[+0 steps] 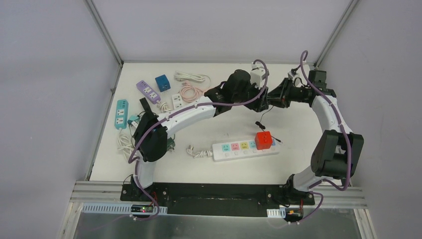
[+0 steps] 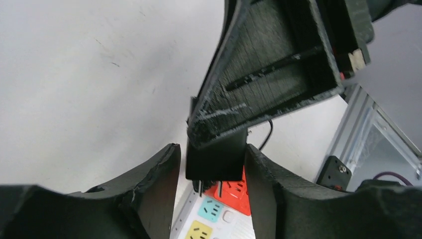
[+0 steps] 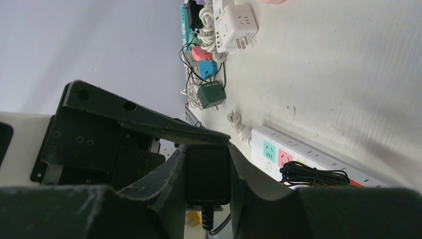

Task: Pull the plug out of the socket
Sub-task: Place the plug at the center of the board.

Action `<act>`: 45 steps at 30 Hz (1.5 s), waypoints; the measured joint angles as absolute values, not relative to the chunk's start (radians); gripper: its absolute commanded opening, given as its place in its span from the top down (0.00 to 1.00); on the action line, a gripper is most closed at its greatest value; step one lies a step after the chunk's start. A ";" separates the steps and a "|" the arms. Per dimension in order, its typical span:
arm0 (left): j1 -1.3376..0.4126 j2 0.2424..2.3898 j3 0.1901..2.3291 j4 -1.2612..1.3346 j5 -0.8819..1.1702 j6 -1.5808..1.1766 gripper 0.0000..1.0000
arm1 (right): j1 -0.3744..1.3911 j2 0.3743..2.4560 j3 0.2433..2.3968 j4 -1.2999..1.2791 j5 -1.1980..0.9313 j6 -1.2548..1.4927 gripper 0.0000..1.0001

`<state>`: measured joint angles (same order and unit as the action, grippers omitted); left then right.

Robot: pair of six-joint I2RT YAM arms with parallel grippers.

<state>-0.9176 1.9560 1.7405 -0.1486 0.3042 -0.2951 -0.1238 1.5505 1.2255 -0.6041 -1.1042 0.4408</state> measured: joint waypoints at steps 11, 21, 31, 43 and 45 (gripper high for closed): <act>-0.923 1.995 1.802 -0.202 0.279 -0.290 1.00 | -0.114 1.557 1.225 -0.614 -1.089 0.428 0.68; -0.918 1.959 1.691 -0.133 0.284 -0.288 1.00 | -0.117 1.557 1.277 -0.720 -1.103 0.312 0.01; -0.835 1.786 1.467 -0.101 0.297 -0.342 1.00 | -0.225 1.555 1.318 -0.807 -1.110 0.131 0.00; -0.528 1.442 1.407 -0.245 0.328 -0.447 1.00 | -0.394 1.504 1.113 -0.797 -1.049 -0.096 0.00; -0.499 1.399 1.406 -0.295 0.340 -0.446 1.00 | -0.408 1.497 1.081 -0.780 -1.030 -0.101 0.00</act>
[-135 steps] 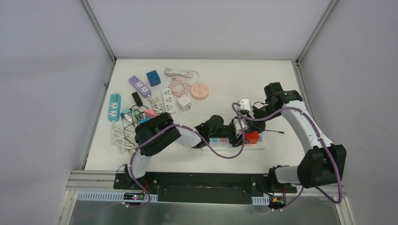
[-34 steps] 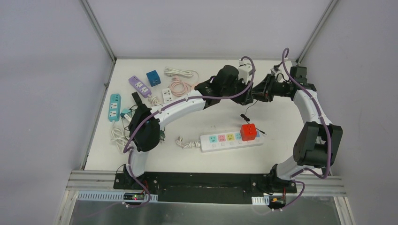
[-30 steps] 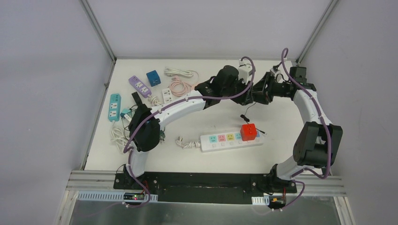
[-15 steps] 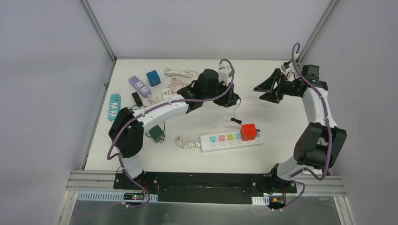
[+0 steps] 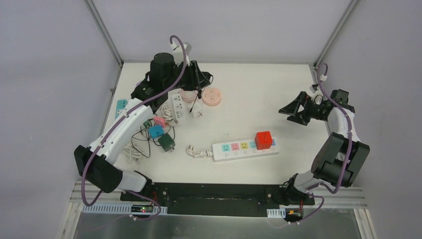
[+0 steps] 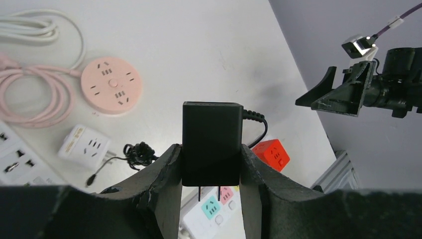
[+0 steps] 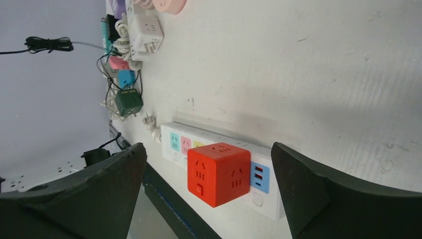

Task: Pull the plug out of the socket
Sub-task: Place the plug at the center of the board.

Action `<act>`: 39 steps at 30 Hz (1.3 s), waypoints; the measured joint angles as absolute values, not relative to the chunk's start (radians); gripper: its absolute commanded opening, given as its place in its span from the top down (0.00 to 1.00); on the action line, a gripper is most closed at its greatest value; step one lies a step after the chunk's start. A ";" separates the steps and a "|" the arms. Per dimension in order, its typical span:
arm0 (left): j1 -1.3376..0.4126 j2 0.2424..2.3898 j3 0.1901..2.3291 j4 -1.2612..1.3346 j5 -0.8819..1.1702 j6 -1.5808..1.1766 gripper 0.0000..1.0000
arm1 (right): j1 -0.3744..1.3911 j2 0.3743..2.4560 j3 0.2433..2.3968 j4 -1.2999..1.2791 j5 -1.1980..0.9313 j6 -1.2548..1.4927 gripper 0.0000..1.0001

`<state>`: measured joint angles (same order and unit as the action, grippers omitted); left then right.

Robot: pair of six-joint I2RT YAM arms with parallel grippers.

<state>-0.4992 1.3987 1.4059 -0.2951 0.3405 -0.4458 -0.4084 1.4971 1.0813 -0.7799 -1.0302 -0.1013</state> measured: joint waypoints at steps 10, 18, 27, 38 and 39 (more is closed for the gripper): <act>-0.379 1.277 1.348 -0.549 0.305 -0.388 1.00 | -0.454 1.364 0.910 -0.595 -0.968 -0.069 0.00; -0.317 1.251 1.241 -0.623 0.255 -0.368 1.00 | -0.467 1.355 0.886 -0.537 -0.965 -0.060 0.00; -0.204 1.226 1.030 -0.635 0.118 -0.364 1.00 | -0.467 1.355 0.885 -0.519 -0.965 -0.059 0.00; -0.074 1.190 0.885 -0.652 -0.026 -0.437 0.97 | -0.467 1.369 0.885 -0.518 -0.965 -0.058 0.00; -0.067 1.195 0.884 -0.652 -0.029 -0.439 0.97 | -0.467 1.369 0.885 -0.518 -0.965 -0.058 0.00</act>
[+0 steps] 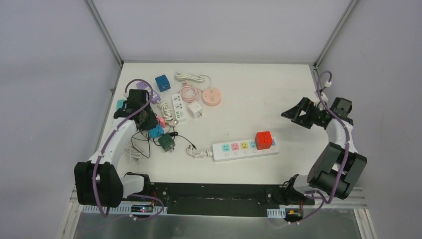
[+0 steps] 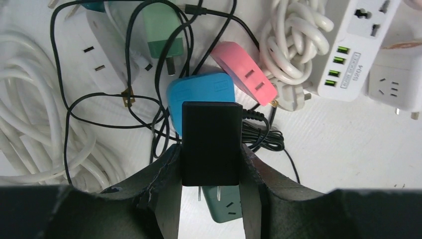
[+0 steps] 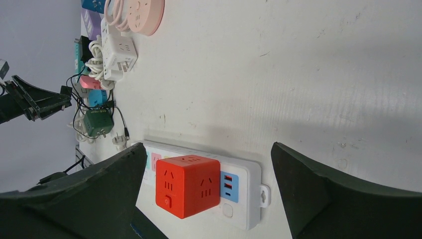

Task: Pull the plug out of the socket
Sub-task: Place the plug at the center of the board, then remove the plug from the socket.

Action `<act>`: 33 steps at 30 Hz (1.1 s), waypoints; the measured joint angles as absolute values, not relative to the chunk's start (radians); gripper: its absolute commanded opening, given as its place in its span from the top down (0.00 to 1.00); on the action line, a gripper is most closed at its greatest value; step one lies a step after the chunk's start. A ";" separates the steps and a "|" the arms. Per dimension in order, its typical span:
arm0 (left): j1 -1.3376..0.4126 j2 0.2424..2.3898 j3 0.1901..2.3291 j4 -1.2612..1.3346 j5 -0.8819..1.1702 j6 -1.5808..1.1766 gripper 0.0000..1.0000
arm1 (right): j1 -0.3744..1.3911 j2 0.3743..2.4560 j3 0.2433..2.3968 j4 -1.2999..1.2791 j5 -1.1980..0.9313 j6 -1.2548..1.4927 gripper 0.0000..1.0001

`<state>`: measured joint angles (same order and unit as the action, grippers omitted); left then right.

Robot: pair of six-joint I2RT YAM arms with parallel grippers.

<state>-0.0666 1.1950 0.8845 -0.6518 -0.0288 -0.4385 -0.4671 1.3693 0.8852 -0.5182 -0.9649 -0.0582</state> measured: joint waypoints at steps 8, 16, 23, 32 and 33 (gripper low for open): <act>0.010 1.313 0.899 -0.649 -0.052 -0.437 0.93 | -0.467 1.370 0.885 -0.518 -0.965 -0.058 0.00; 0.076 1.421 0.970 -0.650 -0.051 -0.431 0.41 | -0.467 1.370 0.878 -0.518 -0.965 -0.058 0.00; 0.081 1.420 1.027 -0.657 -0.066 -0.423 0.07 | -0.467 1.370 0.875 -0.520 -0.965 -0.058 0.00; 0.094 1.298 1.044 -0.688 -0.023 -0.358 0.01 | -0.467 1.370 0.875 -0.534 -0.968 -0.084 0.00; 0.094 1.271 1.045 -0.689 -0.003 -0.350 0.01 | -0.467 1.370 0.875 -0.540 -0.969 -0.097 0.00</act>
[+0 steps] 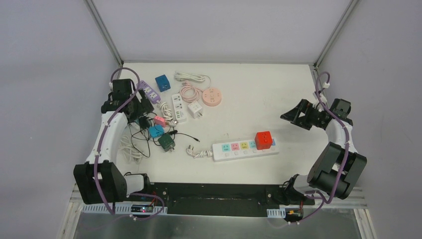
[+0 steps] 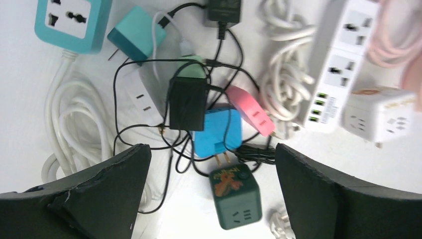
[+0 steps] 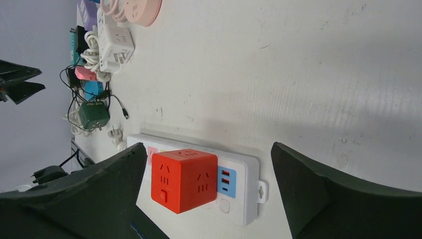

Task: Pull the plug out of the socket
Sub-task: Remove the plug from the socket.

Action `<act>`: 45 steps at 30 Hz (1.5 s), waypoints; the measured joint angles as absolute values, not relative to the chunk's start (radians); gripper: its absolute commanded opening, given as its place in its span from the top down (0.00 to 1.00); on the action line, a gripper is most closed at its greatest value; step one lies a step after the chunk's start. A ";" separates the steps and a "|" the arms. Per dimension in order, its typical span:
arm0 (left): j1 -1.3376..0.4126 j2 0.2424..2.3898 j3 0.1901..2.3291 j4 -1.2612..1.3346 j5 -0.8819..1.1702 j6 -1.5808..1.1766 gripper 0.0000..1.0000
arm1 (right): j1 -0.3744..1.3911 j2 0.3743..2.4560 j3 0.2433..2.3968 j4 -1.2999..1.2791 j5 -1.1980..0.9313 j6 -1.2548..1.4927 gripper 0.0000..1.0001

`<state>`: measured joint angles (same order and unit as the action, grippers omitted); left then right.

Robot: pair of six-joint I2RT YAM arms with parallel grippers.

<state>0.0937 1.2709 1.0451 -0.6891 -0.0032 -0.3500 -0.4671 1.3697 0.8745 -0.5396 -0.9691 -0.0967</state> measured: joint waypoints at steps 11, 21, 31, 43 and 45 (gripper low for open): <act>0.094 1.043 1.045 -0.661 0.228 -0.379 0.01 | -0.467 1.365 0.935 -0.678 -0.966 -0.265 0.00; 0.084 1.060 0.990 -0.532 0.562 -0.532 0.04 | -0.451 1.356 1.058 -0.907 -0.977 -0.497 0.00; -0.181 1.055 0.959 -0.476 0.547 -0.569 0.05 | -0.169 1.246 1.062 -1.010 -0.809 -0.584 0.00; -0.626 1.133 0.920 -0.360 0.309 -0.450 0.07 | 0.020 1.170 1.044 -1.191 -0.774 -1.108 0.00; -0.672 1.145 0.909 -0.338 0.282 -0.429 0.07 | 0.027 1.201 1.044 -1.242 -0.793 -1.254 0.00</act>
